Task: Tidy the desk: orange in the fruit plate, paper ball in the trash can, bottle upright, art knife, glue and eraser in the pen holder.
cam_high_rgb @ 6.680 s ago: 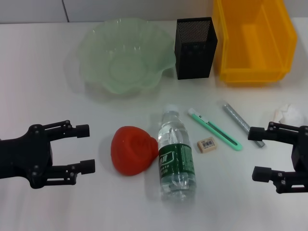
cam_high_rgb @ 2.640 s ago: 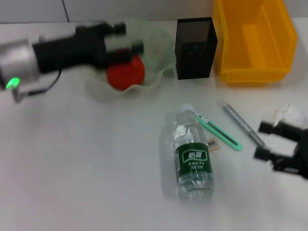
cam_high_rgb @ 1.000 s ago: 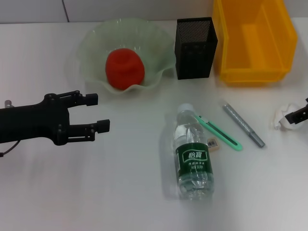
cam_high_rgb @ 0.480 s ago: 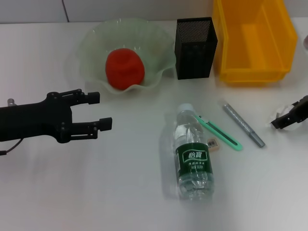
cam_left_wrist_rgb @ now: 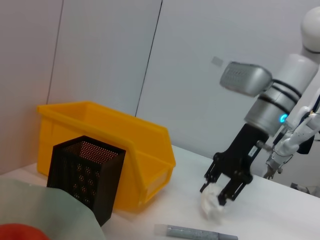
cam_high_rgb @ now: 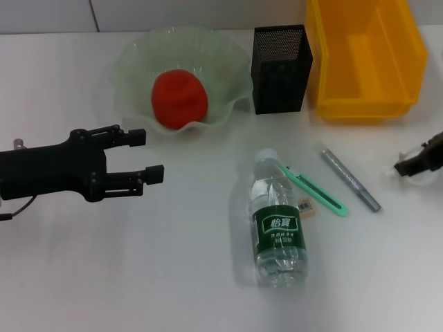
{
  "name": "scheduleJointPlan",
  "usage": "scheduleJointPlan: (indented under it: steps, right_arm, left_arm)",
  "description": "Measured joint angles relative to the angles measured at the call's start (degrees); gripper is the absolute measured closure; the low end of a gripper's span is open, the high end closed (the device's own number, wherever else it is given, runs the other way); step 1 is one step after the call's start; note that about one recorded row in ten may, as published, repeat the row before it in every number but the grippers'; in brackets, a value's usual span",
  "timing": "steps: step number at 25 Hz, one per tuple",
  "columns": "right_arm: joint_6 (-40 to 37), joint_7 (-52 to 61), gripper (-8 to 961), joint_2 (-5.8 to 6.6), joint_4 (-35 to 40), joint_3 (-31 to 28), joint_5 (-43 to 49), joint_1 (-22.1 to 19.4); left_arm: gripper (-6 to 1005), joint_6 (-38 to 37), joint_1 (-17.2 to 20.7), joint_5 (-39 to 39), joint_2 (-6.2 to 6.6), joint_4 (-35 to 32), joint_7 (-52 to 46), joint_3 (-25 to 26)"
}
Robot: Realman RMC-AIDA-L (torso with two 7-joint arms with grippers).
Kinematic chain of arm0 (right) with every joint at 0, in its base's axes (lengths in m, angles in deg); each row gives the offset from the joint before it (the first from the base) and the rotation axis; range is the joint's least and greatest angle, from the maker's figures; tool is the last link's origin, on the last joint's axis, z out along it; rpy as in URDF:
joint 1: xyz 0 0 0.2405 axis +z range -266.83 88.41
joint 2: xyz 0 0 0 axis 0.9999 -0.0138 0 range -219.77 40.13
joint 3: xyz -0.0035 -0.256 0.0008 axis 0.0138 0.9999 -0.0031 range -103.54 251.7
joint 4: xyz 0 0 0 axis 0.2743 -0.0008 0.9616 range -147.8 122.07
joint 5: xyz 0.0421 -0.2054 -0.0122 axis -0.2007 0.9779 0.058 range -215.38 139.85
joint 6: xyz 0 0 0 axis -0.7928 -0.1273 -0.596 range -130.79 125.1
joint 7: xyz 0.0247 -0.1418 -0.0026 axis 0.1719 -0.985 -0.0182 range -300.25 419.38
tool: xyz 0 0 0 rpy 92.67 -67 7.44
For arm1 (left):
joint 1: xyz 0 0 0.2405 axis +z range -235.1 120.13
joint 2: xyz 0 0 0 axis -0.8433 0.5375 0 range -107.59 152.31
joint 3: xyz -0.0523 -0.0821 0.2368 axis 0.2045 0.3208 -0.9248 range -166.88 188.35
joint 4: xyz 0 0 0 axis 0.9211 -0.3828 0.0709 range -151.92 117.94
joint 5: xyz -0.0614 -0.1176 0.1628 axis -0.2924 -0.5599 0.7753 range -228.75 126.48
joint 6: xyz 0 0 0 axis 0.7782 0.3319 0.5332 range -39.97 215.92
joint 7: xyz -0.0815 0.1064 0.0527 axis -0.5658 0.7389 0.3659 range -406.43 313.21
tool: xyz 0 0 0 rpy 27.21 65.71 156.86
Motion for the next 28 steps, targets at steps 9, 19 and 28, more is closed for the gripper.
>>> scheduleJointPlan:
  steps: [9,19,28]
  right_arm:
    - [-5.44,0.82,435,0.11,21.05,-9.56,-18.64,-4.26]
    - [19.23,0.45,436,2.69,-3.55,-11.4,-25.61,3.51]
    - [22.41,-1.15,379,2.82,-8.26,-10.64,-26.19,5.72]
  left_arm:
    - [169,-0.19,-0.02,0.0,-0.01,0.06,-0.1,0.28]
    - [169,-0.3,-0.02,0.01,-0.48,0.06,-0.24,-0.15]
    - [170,-0.42,-0.38,0.0,-0.7,0.06,-0.78,-0.17]
